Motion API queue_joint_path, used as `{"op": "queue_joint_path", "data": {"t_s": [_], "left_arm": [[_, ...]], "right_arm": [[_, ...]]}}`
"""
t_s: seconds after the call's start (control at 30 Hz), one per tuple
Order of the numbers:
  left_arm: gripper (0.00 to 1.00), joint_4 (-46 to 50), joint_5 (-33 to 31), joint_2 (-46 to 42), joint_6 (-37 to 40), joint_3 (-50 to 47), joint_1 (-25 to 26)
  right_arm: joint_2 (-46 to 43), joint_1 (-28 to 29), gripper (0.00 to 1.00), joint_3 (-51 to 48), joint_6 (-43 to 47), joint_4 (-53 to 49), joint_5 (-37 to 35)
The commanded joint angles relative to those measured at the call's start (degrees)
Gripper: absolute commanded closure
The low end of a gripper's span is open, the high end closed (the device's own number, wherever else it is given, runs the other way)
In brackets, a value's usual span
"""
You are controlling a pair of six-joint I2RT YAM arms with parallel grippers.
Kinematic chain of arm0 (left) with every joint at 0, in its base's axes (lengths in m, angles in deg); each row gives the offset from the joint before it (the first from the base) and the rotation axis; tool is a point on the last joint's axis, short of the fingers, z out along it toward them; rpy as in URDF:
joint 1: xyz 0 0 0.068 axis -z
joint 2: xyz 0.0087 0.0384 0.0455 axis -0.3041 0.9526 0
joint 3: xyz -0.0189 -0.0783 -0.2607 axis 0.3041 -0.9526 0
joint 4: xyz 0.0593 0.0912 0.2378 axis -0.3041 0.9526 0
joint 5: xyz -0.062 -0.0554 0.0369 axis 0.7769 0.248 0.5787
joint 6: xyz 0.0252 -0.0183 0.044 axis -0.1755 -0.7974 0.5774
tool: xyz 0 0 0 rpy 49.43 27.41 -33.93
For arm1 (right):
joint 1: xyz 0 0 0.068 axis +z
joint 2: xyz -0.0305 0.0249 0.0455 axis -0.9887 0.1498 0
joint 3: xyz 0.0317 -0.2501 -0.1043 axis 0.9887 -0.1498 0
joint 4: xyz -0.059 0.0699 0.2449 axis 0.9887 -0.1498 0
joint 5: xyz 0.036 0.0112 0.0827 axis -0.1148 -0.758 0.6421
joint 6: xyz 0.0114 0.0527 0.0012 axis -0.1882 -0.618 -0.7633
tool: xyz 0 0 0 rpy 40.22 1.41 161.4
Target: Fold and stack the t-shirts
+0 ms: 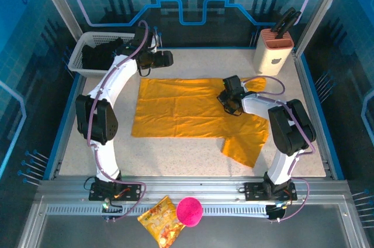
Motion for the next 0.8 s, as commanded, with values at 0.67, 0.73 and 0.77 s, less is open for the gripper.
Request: {"op": "queue_joint_path", "data": {"t_s": [0.67,0.73,0.77], "left_arm": [[0.33,13.24,5.08,-32.23,-19.54,-43.31,-1.77],[0.39,14.75,4.87,-35.17,-23.18,-47.58,-2.07],[0.42,15.46,4.45,-36.09,-24.83,-48.99,-2.16]], "right_arm": [[-24.31,-5.93,0.54,2.04,29.29,-15.51,9.99],[-28.21,-7.93,0.53,2.92,35.38,-19.49,9.72],[-29.85,-8.68,0.52,3.21,37.40,-20.84,9.52]]}}
